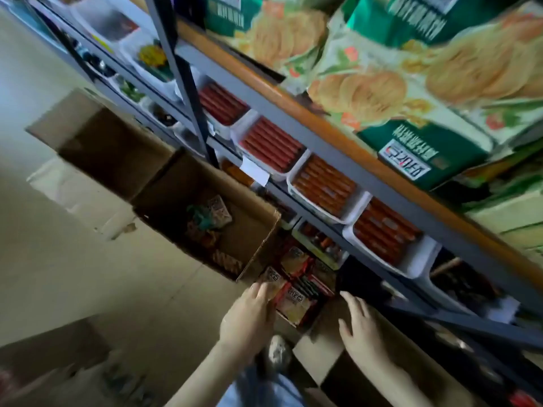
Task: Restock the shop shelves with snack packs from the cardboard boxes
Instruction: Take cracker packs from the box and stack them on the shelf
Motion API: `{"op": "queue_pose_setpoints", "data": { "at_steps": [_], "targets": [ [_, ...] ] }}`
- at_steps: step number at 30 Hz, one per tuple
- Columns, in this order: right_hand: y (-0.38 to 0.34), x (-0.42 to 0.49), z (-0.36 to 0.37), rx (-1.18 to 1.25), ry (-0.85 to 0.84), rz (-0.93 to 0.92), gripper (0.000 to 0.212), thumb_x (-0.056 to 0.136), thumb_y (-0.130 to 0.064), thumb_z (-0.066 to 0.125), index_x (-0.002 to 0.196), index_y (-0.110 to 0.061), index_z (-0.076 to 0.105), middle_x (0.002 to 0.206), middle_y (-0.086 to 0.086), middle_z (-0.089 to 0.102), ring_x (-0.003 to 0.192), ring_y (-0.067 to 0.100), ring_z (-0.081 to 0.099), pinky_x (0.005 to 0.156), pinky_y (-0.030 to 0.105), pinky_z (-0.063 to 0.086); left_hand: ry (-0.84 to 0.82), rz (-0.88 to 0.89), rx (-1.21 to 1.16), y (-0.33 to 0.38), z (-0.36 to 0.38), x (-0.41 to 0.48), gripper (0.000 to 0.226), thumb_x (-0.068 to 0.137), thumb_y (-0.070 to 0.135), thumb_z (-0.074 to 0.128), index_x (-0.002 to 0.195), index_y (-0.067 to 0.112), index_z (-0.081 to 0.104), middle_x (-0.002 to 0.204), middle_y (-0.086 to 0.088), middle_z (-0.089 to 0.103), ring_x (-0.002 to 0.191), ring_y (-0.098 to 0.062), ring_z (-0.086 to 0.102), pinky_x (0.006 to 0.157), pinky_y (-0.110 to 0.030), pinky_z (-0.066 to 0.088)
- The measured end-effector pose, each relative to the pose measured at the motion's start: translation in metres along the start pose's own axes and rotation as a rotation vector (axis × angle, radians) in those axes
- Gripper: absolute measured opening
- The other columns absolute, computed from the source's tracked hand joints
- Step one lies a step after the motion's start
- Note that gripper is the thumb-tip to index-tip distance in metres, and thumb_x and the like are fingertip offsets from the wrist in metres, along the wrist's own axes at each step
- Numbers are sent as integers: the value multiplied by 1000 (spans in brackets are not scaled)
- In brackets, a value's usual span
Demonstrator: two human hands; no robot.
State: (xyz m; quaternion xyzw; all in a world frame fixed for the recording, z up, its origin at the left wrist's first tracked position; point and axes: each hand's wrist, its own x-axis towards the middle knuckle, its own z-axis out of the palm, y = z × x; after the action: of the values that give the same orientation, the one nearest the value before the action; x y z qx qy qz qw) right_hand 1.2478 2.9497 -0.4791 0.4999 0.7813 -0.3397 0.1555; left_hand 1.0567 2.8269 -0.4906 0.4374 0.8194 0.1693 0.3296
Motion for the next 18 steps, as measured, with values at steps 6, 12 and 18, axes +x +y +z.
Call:
{"op": "queue_pose_setpoints", "data": {
  "at_steps": [6,12,18],
  "targets": [
    [94,75,151,-12,-246,261,57,98,-13,50,149,-17,25,152,12,29,135,24,40,98,22,35,-149,-56,84,-98,155,22,29,77,33,77,102,23,67,87,5,62,73,-13,64,64,-24,50],
    [115,187,300,508,-181,450,55,82,-6,73,131,-7,47,130,8,51,117,21,50,85,16,45,-168,-204,-4,-206,260,60,52,90,31,35,137,18,52,121,-11,58,108,-34,59,88,-39,50],
    [111,265,399,928,7,589,74,67,-32,81,130,-12,46,120,9,62,107,24,62,95,44,51,-216,-120,54,-271,328,83,59,72,-4,69,128,14,60,102,-12,64,81,-35,64,64,-41,56]
  ]
}}
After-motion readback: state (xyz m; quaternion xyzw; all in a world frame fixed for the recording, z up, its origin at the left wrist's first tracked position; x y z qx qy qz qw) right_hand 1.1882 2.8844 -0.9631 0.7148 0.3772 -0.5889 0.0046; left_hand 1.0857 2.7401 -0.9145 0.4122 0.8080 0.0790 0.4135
